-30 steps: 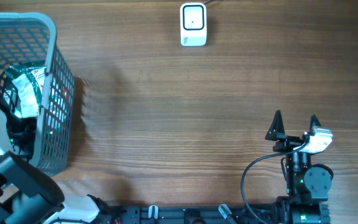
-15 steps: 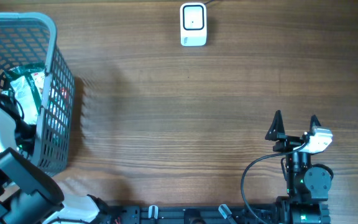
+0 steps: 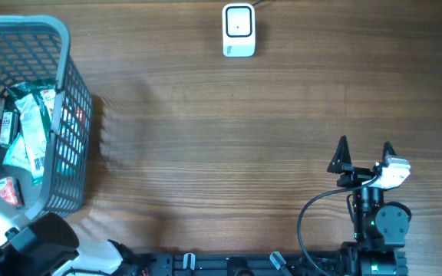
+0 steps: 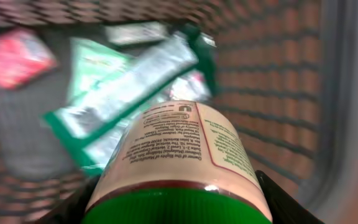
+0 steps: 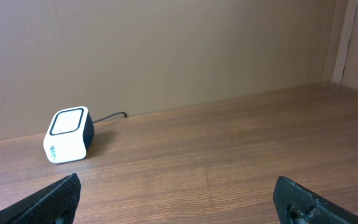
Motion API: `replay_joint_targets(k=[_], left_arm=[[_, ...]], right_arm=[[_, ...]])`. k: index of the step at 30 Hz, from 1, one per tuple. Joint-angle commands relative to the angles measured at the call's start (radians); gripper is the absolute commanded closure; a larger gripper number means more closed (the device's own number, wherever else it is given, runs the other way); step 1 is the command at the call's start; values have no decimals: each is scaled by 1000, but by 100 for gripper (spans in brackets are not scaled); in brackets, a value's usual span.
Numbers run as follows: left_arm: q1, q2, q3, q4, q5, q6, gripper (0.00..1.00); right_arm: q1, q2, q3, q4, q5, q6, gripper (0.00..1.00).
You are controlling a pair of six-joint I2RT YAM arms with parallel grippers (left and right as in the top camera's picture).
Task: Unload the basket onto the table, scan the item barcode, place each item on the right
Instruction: 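Carry the jar to the table center and release it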
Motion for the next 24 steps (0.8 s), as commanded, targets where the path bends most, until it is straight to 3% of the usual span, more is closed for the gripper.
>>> replay_joint_targets(k=[1,6,8,12,16,24], left_arm=[[-53,-45,34,110,409,13,45],[-301,-64,34,191,454,13,43],[-448,-59,33,197,369,13,43],[-803,-9,33,166,44,-8,43],[-1080,119,32,165,-98,-21,42],[-1307,496,32,205,-134,-13,41]], right_arm=[[-3,-4,-1,4,-16,-17,0],[-2,-4,-1,4,-16,-17,0],[-3,-4,-1,4,-16,-17,0],[-3,-4,-1,4,-16,-17,0],[-2,-4,-1,4,-16,-17,0],[-3,-4,-1,3,-16,-17,0]])
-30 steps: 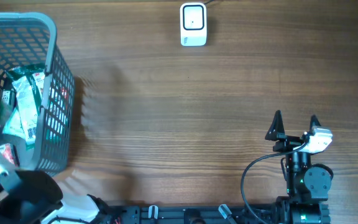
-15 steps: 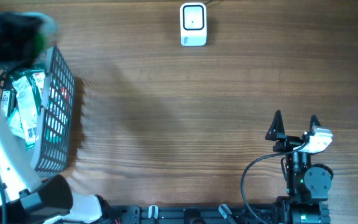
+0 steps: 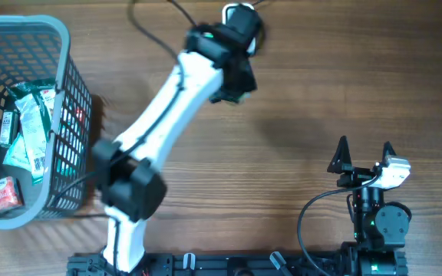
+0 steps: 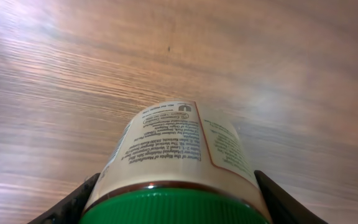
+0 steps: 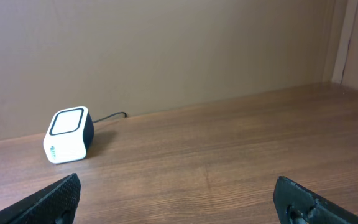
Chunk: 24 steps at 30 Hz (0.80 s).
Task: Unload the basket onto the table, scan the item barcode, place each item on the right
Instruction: 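Carry the jar to the table center and release it, then reach the left gripper into the basket and grasp the green glove pack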
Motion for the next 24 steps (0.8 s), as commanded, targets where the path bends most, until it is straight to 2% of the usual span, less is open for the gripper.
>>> replay_joint_targets(k=[1,5,8,9,10,13,16,18,20,23,24], left_arm=[[-43,123,16,22,-24,-2,41],[-82,240,16,46,138,-3,42],[-108,260,17,59,147,-1,32],[-113,255,18,58,146,8,23],[-116,240,19,58,138,26,0],[-83,156,90,7,86,66,0],[-3,64,325,-130,-32,107,0],[105,-16,555,-261,-180,106,0],[241,-84,701,-334,-267,106,0],[529,-176,754,-400,-270,94,0],[637,-192,747,-400,-211,114,0]], right_arm=[[-2,-5,-1,3,-16,-18,0],[-2,-5,-1,3,-16,-17,0],[-2,-5,-1,3,-16,-18,0],[-3,-5,-1,3,-16,-17,1],[-3,-5,-1,3,-16,-17,0],[-2,-5,-1,3,-16,-17,0],[-2,-5,-1,3,-16,-17,0],[-3,-5,-1,3,-16,-17,0],[-2,-5,-1,3,-16,-17,0],[-3,-5,-1,3,-16,-17,0],[-3,-5,-1,3,-16,-17,0]])
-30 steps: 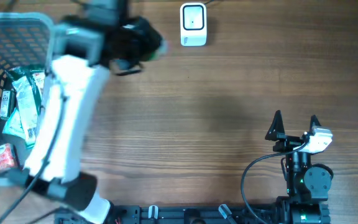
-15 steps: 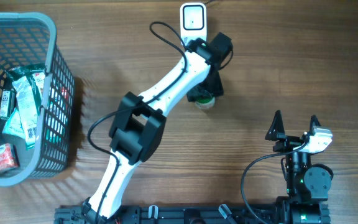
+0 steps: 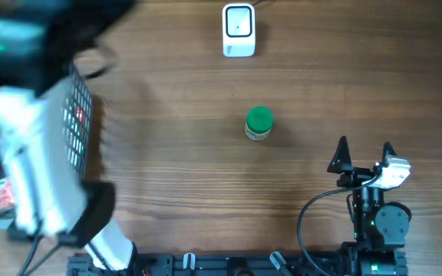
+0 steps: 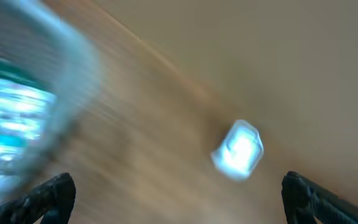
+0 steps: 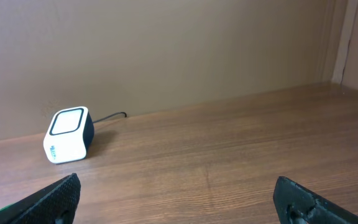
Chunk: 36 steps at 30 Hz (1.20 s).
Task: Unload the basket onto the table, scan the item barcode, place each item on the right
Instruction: 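Reach the left gripper into the basket and grasp the green glove pack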
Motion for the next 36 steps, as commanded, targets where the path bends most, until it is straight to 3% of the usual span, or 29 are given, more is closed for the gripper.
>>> replay_joint_targets(k=[1,4,6,9,17,24,30,36], left_arm=[[385,-32,-16,-28,128,32,0],[594,-25,-105,-28,246,73,0],[702,-25,-294,-28,239,95,0],[739,-22,-537,-1,192,91,0],[736,-21,-1091,388,123,153,0],[712,-20,-1219,618,116,252,0],[701,1,-1288,706,117,252,0],[700,133,-1298,717,117,285,0]], right_arm=[[-2,-5,-1,3,-16,-17,0],[-3,-5,-1,3,-16,-17,0],[-3,-5,-1,3,-16,-17,0],[-2,-5,-1,3,-16,-17,0],[-2,-5,-1,3,-16,-17,0],[-2,-5,-1,3,-16,-17,0],[-3,-5,-1,3,-16,-18,0],[-3,-5,-1,3,-16,-17,1]])
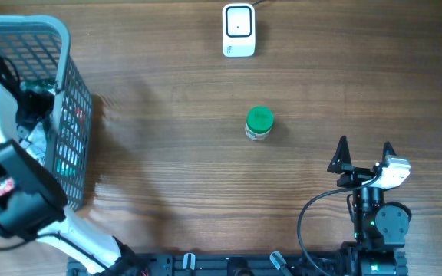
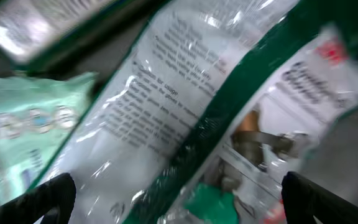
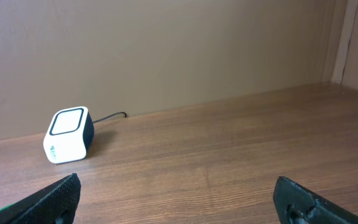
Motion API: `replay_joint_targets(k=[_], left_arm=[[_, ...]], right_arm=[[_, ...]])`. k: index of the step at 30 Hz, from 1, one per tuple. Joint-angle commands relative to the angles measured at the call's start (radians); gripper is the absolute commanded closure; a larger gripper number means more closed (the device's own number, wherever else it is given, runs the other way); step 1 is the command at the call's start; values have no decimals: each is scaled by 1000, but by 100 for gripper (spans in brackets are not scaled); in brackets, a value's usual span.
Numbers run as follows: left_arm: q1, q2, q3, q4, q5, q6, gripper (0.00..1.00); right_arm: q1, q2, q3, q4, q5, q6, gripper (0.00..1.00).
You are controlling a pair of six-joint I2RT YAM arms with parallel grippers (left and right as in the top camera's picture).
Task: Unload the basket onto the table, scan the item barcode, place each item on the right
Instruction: 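Reach the left gripper into the basket and grasp the green glove pack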
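The white barcode scanner (image 1: 238, 31) stands at the table's far edge and also shows in the right wrist view as a white scanner (image 3: 67, 134). A green-capped bottle (image 1: 259, 123) stands upright on the table in front of it, apart from both arms. My left gripper (image 1: 37, 103) is inside the grey basket (image 1: 74, 146). In its wrist view the left gripper (image 2: 179, 208) is open just above a clear-and-green snack packet (image 2: 216, 118), with a pale green packet (image 2: 23, 118) beside it. My right gripper (image 1: 363, 157) rests open near the front right.
The basket at the far left holds several packets, with a red one (image 1: 2, 190) low in it. A cable (image 3: 114, 116) runs from the scanner along the back wall. Bare wood lies between the bottle and the right gripper (image 3: 182, 202).
My left gripper was blurred at the basket's rim and is now down inside the basket, open close over the packets. The bottle and the right arm have not moved.
My left gripper was shut on the green-capped bottle inside the basket. Then it held the bottle close to the scanner. Then the bottle stood alone on the table and the open gripper was back at the basket, where it now hangs over the packets.
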Motion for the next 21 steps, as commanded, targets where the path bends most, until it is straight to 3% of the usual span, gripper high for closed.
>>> replay_joint_targets(k=[1,3,4,5,6,13,14,15,16,18,21], left_arm=[[-6,123,-17,-13,-14,71,0],[-9,164,-17,-24,-13,93,19],[-10,177,-17,-27,-14,98,39],[-11,179,-17,-32,-14,108,73],[-10,176,-14,-33,-14,111,96],[-10,86,234,-206,-14,118,96],[-10,65,292,-226,-11,116,96],[-10,49,331,-234,-9,109,69],[-11,39,338,-229,-10,109,35],[-11,42,336,-232,-10,101,0],[-30,105,318,-253,-11,127,0]], right_arm=[[-3,-5,-1,4,-16,-17,0],[-2,-5,-1,4,-16,-18,0],[-2,-5,-1,4,-16,-17,0],[-2,-5,-1,4,-16,-18,0],[-3,-5,-1,4,-16,-17,0],[-2,-5,-1,4,-16,-17,0],[-3,-5,-1,4,-16,-17,0],[-3,-5,-1,4,-16,-17,0],[-2,-5,-1,4,-16,-17,0],[-3,-5,-1,4,-16,-18,0],[-3,-5,-1,4,-16,-17,0]])
